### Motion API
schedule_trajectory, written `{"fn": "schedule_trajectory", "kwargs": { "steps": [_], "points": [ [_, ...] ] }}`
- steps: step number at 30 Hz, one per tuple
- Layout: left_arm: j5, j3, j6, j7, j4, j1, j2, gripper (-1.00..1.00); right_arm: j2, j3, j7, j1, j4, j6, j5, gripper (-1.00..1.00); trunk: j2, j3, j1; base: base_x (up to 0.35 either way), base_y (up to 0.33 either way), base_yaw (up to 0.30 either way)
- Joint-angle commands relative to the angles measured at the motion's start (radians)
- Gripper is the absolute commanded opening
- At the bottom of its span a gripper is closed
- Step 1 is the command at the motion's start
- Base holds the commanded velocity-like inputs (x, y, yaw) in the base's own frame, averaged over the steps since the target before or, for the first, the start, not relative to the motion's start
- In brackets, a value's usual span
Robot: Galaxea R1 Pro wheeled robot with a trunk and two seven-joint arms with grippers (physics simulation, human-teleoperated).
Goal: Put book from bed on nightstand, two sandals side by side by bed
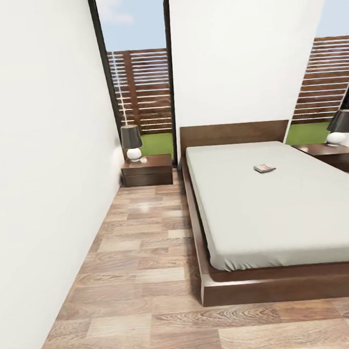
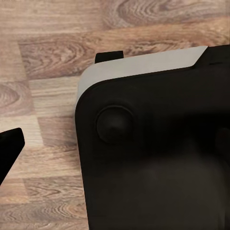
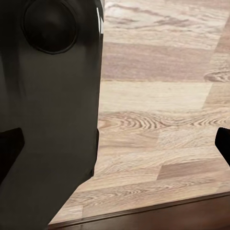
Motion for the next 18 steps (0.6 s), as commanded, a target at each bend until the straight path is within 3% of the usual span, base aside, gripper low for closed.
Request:
{"fn": "schedule_trajectory", "kwargs": {
  "steps": [1, 18],
  "points": [
    [0.009, -0.008, -0.004, 0.004, 0.001, -0.001, 0.000, 1.00, 0.001, 0.008, -0.003, -0.001, 0.001, 0.005, -0.001, 1.00, 0.000, -0.001, 0.000, 0.000, 0.000, -0.050],
    [0.009, -0.009, -0.004, 0.004, 0.001, -0.001, 0.000, 1.00, 0.000, 0.008, -0.003, -0.001, 0.001, 0.005, -0.001, 1.00, 0.000, -0.001, 0.000, 0.000, 0.000, -0.018]
  ]
}}
